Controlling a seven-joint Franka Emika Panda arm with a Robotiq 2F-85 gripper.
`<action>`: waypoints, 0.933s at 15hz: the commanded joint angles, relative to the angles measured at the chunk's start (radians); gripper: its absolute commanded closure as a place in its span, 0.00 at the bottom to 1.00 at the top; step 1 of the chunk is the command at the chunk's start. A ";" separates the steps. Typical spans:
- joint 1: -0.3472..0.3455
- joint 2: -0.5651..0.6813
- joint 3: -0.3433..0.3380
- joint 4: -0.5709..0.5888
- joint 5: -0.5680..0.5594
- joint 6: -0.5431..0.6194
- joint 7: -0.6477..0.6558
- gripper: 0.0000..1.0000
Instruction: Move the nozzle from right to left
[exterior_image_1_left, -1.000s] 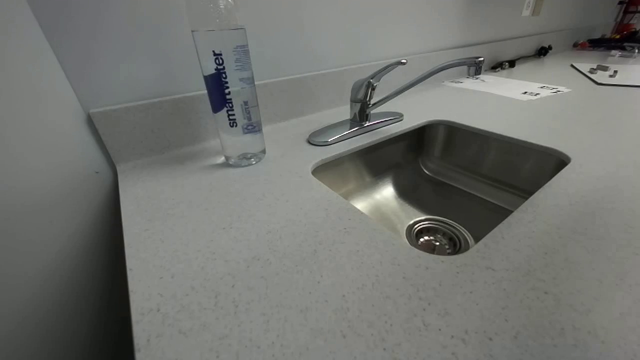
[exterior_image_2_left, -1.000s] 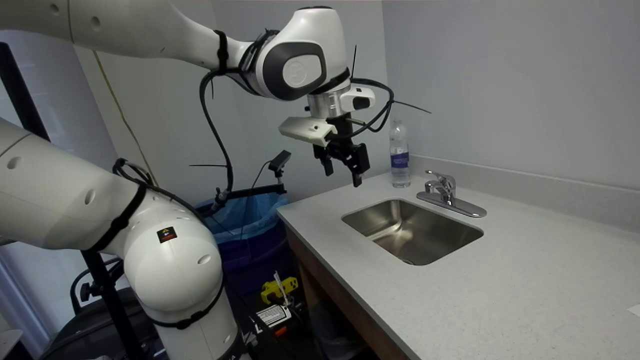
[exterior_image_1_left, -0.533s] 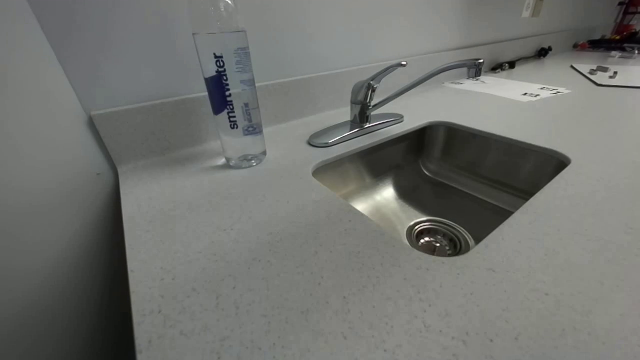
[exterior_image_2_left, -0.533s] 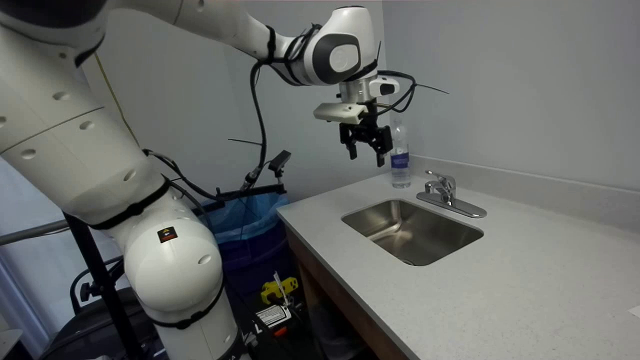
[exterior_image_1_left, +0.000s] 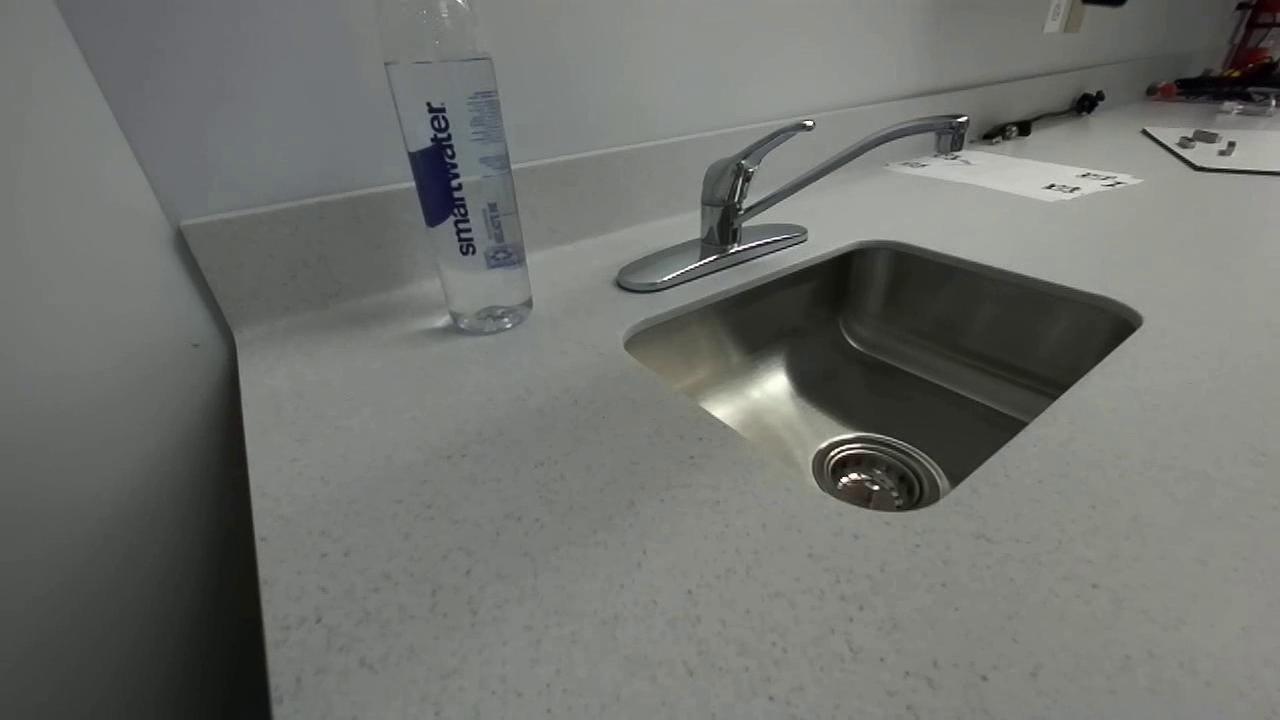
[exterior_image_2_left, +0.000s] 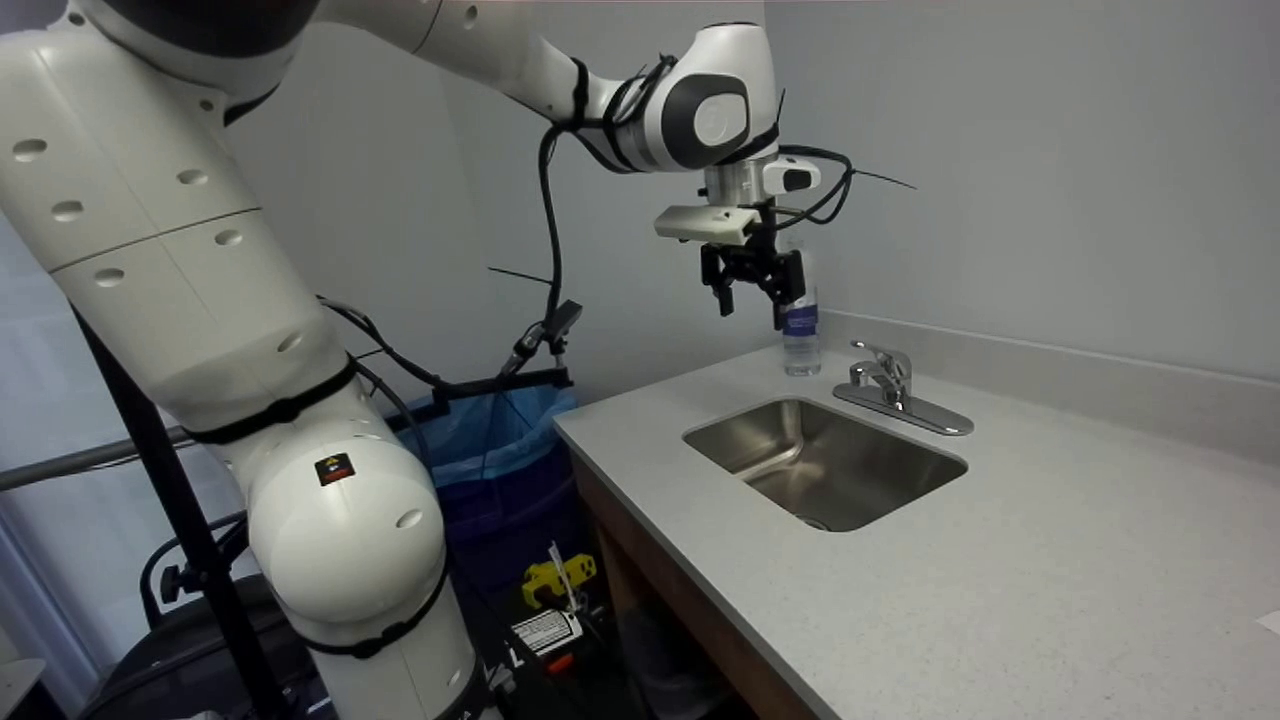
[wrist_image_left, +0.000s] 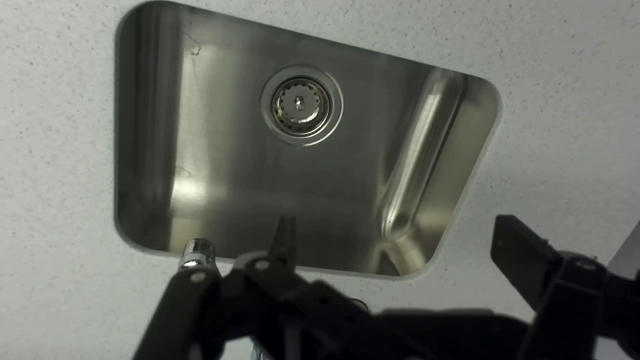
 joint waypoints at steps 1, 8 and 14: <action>-0.015 0.000 0.015 0.003 0.003 -0.004 -0.002 0.00; -0.067 0.049 -0.022 0.053 -0.049 0.007 -0.049 0.00; -0.106 0.131 -0.049 0.105 -0.068 0.115 -0.117 0.00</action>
